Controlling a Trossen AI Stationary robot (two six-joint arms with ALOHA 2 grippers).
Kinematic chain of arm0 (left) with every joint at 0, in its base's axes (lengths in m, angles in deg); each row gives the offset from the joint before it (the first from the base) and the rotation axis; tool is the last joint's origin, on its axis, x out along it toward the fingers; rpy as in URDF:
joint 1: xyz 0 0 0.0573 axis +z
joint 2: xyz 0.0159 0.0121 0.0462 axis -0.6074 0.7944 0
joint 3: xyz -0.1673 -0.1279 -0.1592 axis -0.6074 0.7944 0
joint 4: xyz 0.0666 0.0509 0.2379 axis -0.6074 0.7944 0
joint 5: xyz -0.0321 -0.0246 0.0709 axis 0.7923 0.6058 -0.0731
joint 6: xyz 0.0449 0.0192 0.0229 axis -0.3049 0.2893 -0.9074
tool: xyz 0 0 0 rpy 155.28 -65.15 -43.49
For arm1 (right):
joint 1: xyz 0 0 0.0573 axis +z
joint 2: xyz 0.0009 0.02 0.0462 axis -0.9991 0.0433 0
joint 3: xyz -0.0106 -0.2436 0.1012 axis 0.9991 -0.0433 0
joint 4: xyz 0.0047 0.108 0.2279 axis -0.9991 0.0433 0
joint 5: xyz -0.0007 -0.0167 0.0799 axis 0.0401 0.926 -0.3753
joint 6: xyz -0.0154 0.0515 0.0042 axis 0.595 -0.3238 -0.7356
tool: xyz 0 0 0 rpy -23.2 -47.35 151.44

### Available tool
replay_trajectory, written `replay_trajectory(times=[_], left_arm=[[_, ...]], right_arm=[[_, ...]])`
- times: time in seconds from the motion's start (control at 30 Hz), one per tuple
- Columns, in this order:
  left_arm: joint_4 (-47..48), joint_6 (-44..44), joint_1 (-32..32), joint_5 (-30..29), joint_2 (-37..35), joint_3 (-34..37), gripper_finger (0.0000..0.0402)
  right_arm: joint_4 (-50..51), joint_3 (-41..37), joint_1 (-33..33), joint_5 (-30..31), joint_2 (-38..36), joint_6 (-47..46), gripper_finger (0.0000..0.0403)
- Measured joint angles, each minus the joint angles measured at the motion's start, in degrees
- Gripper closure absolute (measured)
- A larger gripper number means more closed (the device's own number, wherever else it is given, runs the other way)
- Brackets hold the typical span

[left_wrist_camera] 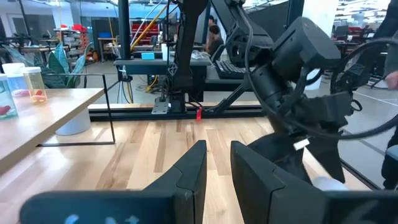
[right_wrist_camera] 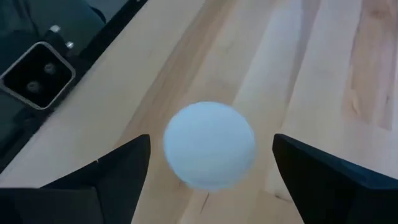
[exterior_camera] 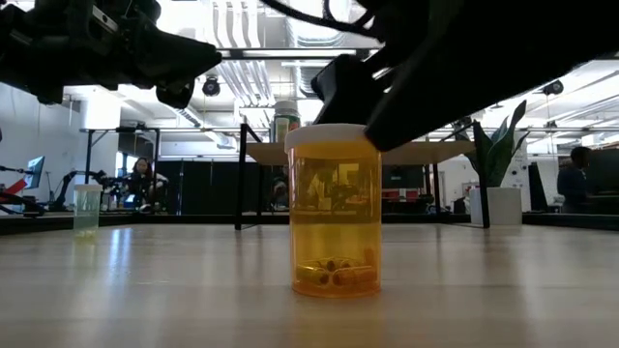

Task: Pick and place medicine bottles onto shelf by color
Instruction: Put the orange pill bottle on the shelf

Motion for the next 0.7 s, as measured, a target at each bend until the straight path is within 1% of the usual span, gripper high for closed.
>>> replay_trajectory(times=[0.2,0.3,0.4,0.6,0.67,0.7], left_arm=[[0.02,0.0,0.0,0.01,0.02,0.0,0.0348],[0.01,0.0,0.0,0.01,0.02,0.0,0.0348],[0.0,0.0,0.0,0.02,0.02,0.0,0.0348],[0.02,0.0,0.0,0.03,0.02,0.02,0.0348],[0.0,0.0,0.0,0.03,0.02,0.02,0.0348],[0.02,0.0,0.0,0.03,0.02,0.02,0.0348]], right_arm=[[-1.8,0.0,-0.37,-0.01,1.39,0.19,0.0077],[-1.86,-0.02,-0.37,-0.03,1.67,-0.01,0.0084],[-1.88,-0.02,-0.37,-0.19,1.85,-0.09,0.0111],[-2.27,-0.01,-0.39,-1.52,2.1,-0.14,0.0194],[-2.42,-0.02,-0.39,-1.98,2.07,0.36,0.0212],[-2.41,-0.02,-0.39,-1.98,1.95,0.61,0.0214]])
